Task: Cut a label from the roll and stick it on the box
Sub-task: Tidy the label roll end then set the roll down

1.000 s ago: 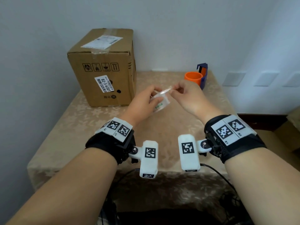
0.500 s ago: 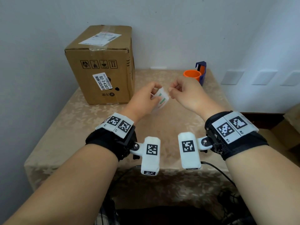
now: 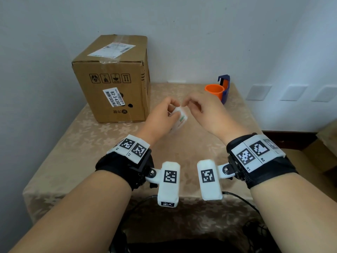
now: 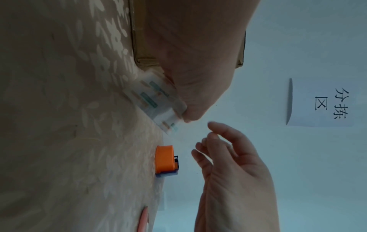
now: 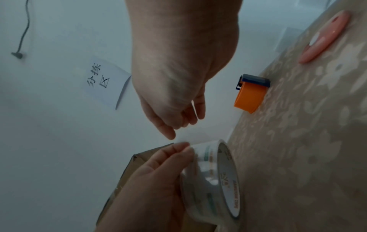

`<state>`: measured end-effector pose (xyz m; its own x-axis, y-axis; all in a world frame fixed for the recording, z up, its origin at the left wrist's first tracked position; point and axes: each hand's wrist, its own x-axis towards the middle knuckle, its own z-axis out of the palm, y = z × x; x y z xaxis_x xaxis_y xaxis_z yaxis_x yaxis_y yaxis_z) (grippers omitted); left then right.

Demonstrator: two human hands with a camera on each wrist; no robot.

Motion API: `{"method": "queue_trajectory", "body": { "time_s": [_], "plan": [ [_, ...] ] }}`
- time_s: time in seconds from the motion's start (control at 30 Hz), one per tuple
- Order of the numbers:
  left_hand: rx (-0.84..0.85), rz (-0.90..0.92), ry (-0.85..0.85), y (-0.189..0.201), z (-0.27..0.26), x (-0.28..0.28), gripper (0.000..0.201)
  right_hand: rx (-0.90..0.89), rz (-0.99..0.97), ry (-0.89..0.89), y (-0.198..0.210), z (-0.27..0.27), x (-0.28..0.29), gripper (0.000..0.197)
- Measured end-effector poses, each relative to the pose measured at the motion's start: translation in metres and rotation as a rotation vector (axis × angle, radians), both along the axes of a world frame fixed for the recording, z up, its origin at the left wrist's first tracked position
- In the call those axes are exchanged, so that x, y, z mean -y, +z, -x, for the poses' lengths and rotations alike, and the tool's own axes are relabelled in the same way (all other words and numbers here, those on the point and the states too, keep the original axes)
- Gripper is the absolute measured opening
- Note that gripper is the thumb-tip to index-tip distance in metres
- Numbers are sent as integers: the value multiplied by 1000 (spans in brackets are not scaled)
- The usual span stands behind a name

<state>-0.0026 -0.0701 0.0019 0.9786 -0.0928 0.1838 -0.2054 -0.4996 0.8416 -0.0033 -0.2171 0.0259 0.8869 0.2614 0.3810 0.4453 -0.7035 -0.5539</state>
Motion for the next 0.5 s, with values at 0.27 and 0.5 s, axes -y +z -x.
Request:
{"method": "queue_trajectory", "body": {
  "time_s": [0.27, 0.5],
  "plan": [
    [56, -69, 47, 3, -1, 1, 13, 18, 187, -73, 1, 3, -5, 35],
    [126, -187, 73, 2, -4, 1, 17, -55, 233, -99, 3, 5, -9, 33]
  ]
}}
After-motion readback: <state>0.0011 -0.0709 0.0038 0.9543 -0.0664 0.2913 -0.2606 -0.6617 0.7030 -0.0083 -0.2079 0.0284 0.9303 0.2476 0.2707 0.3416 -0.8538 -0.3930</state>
